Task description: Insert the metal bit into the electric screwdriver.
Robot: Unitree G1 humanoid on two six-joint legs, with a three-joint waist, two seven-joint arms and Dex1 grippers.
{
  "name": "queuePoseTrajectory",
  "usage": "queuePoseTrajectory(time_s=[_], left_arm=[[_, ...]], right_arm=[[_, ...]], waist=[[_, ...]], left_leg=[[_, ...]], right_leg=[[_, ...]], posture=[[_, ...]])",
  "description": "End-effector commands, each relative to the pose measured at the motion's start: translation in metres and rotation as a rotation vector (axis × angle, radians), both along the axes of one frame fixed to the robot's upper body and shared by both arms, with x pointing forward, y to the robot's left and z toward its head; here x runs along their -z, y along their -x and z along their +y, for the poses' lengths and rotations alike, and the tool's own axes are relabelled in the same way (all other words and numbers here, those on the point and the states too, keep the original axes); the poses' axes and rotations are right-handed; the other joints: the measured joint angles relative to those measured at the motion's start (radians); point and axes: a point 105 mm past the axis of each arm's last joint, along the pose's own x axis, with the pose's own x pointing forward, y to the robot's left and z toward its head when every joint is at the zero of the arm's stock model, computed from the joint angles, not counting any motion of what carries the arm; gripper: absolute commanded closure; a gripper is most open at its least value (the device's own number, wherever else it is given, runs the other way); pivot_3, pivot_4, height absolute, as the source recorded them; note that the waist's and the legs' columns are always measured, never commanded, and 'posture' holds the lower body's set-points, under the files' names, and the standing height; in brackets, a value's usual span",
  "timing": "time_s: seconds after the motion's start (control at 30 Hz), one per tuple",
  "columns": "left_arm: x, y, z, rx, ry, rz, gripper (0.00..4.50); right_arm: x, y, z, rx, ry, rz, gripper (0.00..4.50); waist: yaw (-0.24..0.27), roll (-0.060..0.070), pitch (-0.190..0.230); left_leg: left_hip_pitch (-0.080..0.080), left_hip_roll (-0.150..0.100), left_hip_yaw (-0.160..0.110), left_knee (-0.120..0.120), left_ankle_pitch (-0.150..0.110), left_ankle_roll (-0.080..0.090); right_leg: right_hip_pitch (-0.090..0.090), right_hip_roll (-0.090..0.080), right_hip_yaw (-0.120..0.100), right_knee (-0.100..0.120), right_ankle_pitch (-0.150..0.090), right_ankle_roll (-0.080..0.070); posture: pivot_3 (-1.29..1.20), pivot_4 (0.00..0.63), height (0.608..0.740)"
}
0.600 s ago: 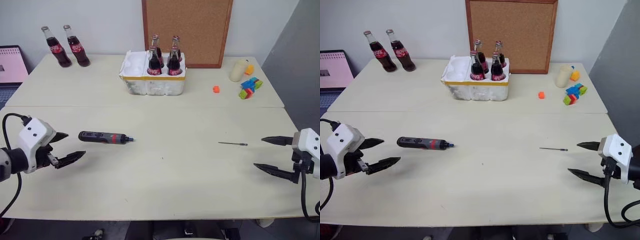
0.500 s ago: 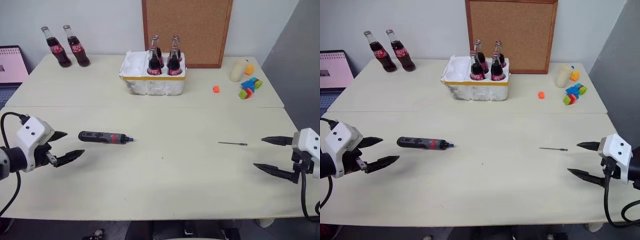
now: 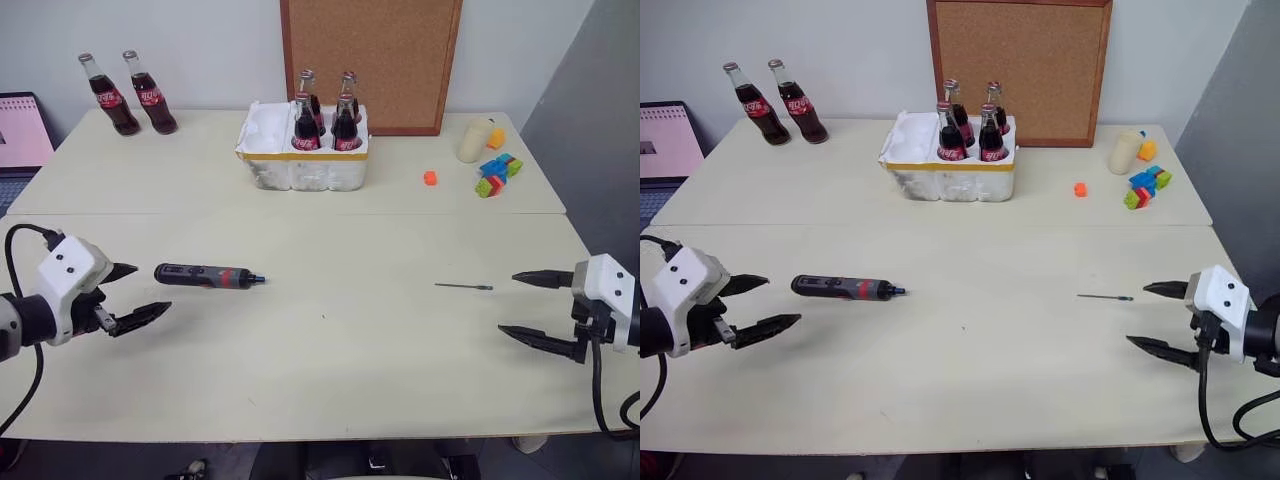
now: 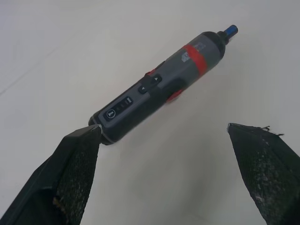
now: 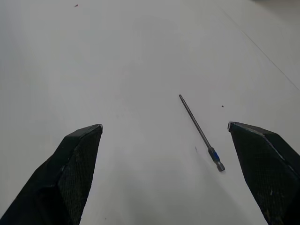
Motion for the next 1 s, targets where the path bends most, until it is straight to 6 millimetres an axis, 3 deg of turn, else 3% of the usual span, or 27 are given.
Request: queuePoseTrajectory(time_s=[0.03,0.1,0.23,0.43,0.6,0.8,1.0], left_arm=[[-0.002,-0.001,-0.001,0.142,-0.23,0.022,0.02],[-0.006,-0.007,-0.006,0.189,-0.255,0.02,0.02],[-0.013,-0.023,-0.036,0.352,-0.275,0.016,0.02],[0.008,-0.046,-0.068,0.545,-0.337,0.101,0.02],[0.01,-0.067,-0.083,0.642,-0.41,0.121,0.02],[0.018,-0.083,-0.084,0.67,-0.465,0.162,0.02],[0.025,-0.092,-0.08,0.666,-0.52,0.209,0.02]], right_arm=[[-0.014,-0.002,0.022,-0.047,-0.074,-0.063,0.0],[-0.017,0.0,0.036,-0.076,-0.115,-0.071,0.0],[-0.02,0.013,0.071,-0.171,-0.183,-0.065,0.0],[-0.007,0.016,0.098,-0.193,-0.212,-0.03,0.0],[-0.005,0.023,0.115,-0.231,-0.249,-0.016,0.0],[0.0,0.034,0.133,-0.258,-0.292,0.003,0.0],[0.0,0.038,0.138,-0.253,-0.307,-0.004,0.0]], waist=[[0.0,0.0,0.0],[0.0,0.0,0.0],[0.008,0.001,0.001],[0.009,0.001,0.001],[0.009,0.0,0.001],[-0.001,0.0,0.001],[-0.002,-0.001,0.001]], left_leg=[[0.0,0.0,0.0,0.0,0.0,0.0],[0.0,0.0,0.0,0.0,0.0,0.0],[-0.001,0.0,0.0,0.0,0.0,0.0],[-0.002,-0.001,0.003,0.0,0.0,0.0],[-0.005,-0.001,0.003,0.003,0.0,0.0],[-0.006,-0.002,0.003,0.003,0.0,0.0],[-0.007,-0.002,0.001,0.005,0.0,0.0]], right_leg=[[0.0,0.0,0.0,0.0,0.0,0.0],[0.0,0.0,0.0,0.0,0.0,0.0],[0.0,0.0,-0.001,0.0,0.0,0.0],[0.0,0.001,0.0,0.0,0.0,0.001],[-0.002,0.003,0.0,0.0,0.001,0.001],[-0.003,0.004,0.0,0.0,0.001,0.001],[-0.003,0.005,-0.002,0.001,0.001,0.001]], posture=[[0.0,0.15,0.74],[0.0,0.15,0.74],[0.0,0.15,0.74],[0.0,0.15,0.74],[0.0,0.15,0.74],[0.0,0.15,0.74],[0.0,0.15,0.74]])
